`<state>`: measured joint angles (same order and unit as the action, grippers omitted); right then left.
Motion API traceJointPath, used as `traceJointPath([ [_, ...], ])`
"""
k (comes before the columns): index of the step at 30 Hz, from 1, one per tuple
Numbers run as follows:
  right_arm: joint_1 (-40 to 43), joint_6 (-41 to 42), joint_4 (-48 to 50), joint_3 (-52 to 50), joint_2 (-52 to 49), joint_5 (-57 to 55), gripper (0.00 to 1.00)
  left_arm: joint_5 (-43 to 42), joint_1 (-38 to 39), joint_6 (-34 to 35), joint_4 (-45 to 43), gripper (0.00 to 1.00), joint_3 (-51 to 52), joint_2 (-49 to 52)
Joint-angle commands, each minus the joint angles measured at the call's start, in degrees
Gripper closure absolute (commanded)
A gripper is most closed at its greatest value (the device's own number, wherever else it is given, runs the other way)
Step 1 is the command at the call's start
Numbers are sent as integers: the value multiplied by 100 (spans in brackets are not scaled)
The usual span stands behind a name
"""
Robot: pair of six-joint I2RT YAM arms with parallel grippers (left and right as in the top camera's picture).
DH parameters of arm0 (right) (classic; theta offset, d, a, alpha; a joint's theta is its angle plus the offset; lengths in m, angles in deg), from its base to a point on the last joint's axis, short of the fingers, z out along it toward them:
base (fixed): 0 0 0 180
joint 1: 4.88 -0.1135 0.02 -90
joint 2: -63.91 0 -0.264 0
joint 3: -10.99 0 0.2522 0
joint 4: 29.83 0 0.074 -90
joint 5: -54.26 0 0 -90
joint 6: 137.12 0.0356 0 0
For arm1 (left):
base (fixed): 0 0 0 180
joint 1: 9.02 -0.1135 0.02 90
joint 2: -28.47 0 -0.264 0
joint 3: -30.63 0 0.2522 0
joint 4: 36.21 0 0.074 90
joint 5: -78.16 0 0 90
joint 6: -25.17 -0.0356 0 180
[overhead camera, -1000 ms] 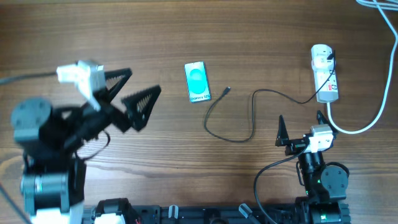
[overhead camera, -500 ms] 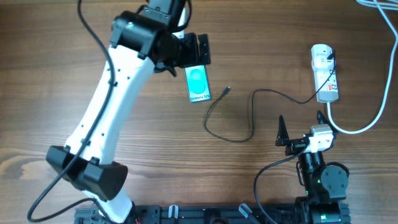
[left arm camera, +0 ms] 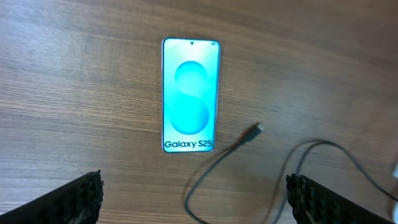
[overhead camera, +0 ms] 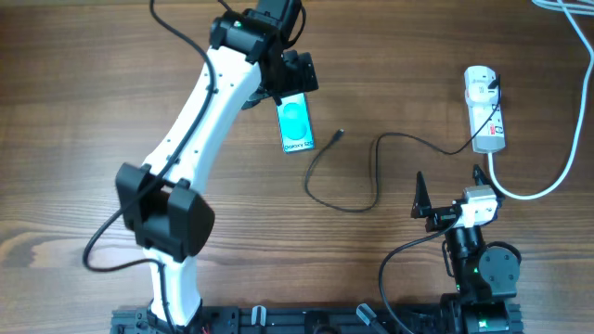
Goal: Plug charger to phone and switch on socket
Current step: 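Lower the left gripper over the phone and grasp its bottom edge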
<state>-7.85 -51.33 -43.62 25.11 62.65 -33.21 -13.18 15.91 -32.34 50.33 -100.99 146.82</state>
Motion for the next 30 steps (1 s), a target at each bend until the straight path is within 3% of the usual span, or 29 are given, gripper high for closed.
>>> traceJointPath([
  [1, -20, -31, 15, -7, 35, -55, 0, 105, 68, 155, -83, 0, -37, 774],
  [4, -20, -31, 15, -7, 33, -55, 0, 214, 140, 516, -195, 0, -37, 1224],
  [16, -20, -31, 15, -7, 35, -55, 0, 109, 236, 529, -1158, 0, 328, 1631],
  [20, -20, -31, 15, -7, 35, -55, 0, 669, 348, 525, -1145, 0, 356, 1648],
  [30, -20, -31, 15, -7, 35, -55, 0, 697, 319, 525, -1246, 0, 553, 1950],
])
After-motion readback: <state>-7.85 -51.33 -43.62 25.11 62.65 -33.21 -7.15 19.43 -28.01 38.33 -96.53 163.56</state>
